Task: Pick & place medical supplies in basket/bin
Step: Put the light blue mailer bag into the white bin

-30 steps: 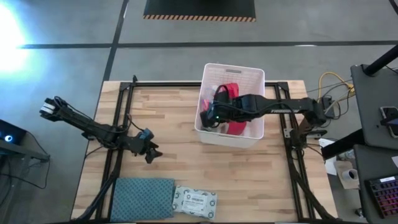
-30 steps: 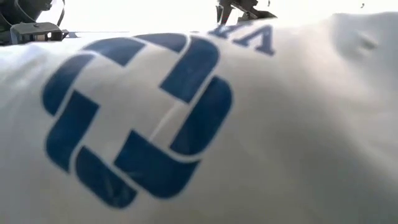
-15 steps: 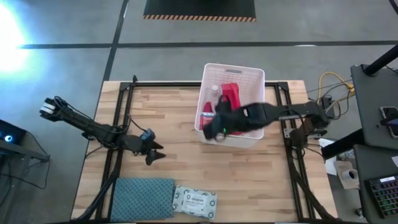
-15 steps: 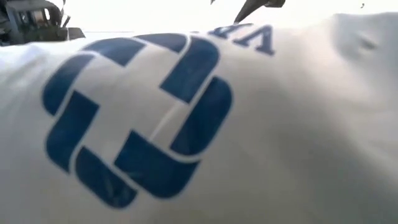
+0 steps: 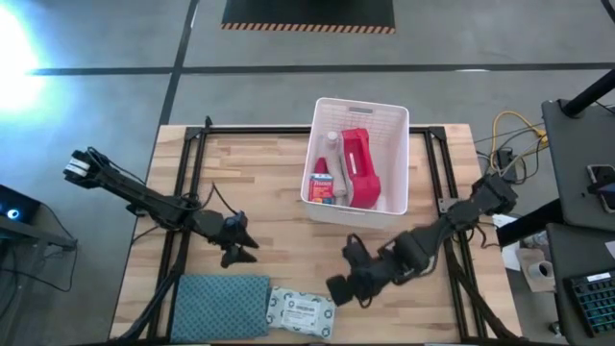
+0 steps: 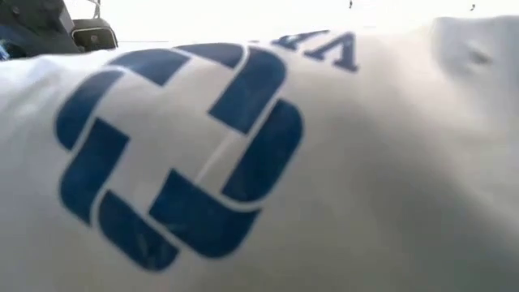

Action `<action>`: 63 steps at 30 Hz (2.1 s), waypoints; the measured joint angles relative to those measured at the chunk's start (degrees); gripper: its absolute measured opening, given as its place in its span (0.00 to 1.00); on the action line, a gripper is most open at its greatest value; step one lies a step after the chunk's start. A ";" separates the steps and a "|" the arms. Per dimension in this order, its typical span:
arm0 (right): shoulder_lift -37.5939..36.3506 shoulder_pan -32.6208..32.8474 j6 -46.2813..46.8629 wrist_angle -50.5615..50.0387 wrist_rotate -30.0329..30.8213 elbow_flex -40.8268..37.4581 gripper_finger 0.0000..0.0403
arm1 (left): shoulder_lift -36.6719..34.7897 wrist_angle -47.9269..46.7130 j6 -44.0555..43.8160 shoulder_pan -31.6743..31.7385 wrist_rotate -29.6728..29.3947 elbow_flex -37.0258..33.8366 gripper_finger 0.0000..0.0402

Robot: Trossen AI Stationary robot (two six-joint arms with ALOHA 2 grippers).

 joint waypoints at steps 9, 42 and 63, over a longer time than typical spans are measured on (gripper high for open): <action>5.50 1.20 2.06 17.32 -4.72 -9.07 0.62 | 10.60 1.28 -1.76 -2.09 4.03 5.71 0.70; 23.50 -7.31 -49.36 12.17 4.55 -0.53 0.57 | 51.80 -22.52 2.19 -19.71 -10.05 51.01 0.70; 16.16 -8.81 -47.23 0.15 12.93 -0.55 0.56 | 57.94 -42.92 9.10 -17.09 -34.60 56.07 0.70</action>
